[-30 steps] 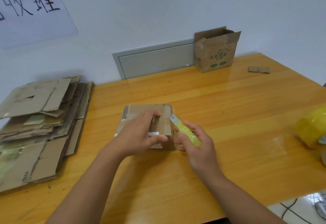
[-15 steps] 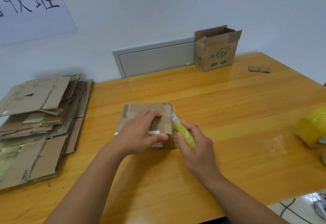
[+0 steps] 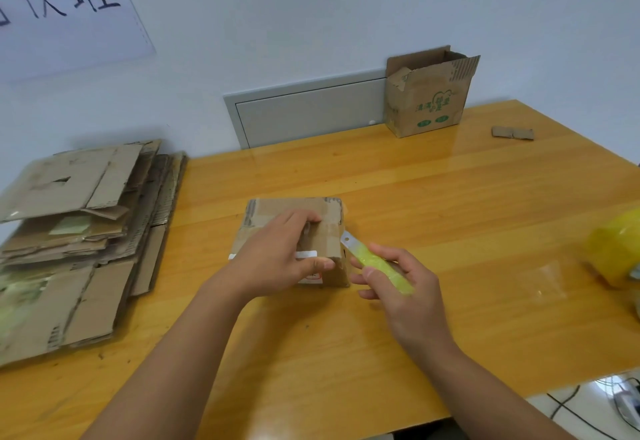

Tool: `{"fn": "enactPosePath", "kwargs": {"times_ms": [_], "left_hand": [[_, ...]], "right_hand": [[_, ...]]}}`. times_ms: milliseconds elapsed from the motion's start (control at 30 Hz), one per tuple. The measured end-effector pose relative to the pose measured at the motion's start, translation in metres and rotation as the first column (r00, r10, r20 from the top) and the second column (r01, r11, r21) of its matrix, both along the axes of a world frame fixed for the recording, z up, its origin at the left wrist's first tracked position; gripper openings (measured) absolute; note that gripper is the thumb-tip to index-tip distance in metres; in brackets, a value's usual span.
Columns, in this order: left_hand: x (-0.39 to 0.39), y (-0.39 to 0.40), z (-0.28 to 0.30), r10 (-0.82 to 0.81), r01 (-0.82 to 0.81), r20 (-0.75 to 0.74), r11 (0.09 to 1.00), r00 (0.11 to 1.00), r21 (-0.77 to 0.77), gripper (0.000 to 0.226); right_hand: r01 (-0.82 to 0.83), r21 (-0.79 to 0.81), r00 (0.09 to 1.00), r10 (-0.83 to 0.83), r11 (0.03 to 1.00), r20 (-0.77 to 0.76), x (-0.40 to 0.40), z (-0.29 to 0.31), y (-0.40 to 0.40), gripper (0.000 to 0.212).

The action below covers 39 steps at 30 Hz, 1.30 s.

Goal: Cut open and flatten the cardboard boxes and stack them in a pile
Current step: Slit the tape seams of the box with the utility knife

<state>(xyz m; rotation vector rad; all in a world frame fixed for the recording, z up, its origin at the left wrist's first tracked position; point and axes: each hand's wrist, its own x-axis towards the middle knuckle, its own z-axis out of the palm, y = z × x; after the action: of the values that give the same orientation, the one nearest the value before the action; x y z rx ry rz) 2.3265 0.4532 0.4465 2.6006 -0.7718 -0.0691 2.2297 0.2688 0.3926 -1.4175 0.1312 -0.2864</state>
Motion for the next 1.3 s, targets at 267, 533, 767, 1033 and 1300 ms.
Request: {"fn": "enactPosePath", "kwargs": {"times_ms": [267, 533, 767, 1033, 1300], "left_hand": [[0.0, 0.0, 0.002, -0.003, 0.002, -0.03, 1.0, 1.0, -0.015, 0.072], [0.002, 0.0, 0.016, -0.05, 0.053, -0.128, 0.998, 0.991, 0.025, 0.072], [0.007, 0.001, 0.026, -0.105, 0.12, -0.163, 0.989, 0.981, 0.086, 0.068], [0.005, 0.003, 0.032, -0.098, 0.103, -0.04, 0.984, 0.994, 0.147, 0.065], [-0.013, 0.02, 0.026, 0.439, -0.421, -0.107, 0.894, 0.892, 0.157, 0.081]], "right_hand": [[0.011, -0.015, 0.996, -0.009, 1.0, 0.093, -0.005, -0.001, -0.007, 0.022], [0.113, -0.071, 0.982, -0.101, 0.991, 0.157, 0.033, 0.028, -0.005, 0.031], [-0.033, -0.596, 0.992, 0.1, 0.802, 0.08, 0.093, 0.015, -0.005, 0.033], [0.068, -0.595, 0.99, 0.022, 0.801, 0.142, 0.092, 0.005, -0.006, 0.035], [0.236, -0.568, 0.928, -0.008, 0.789, 0.374, 0.077, 0.0, 0.01, 0.038]]}}
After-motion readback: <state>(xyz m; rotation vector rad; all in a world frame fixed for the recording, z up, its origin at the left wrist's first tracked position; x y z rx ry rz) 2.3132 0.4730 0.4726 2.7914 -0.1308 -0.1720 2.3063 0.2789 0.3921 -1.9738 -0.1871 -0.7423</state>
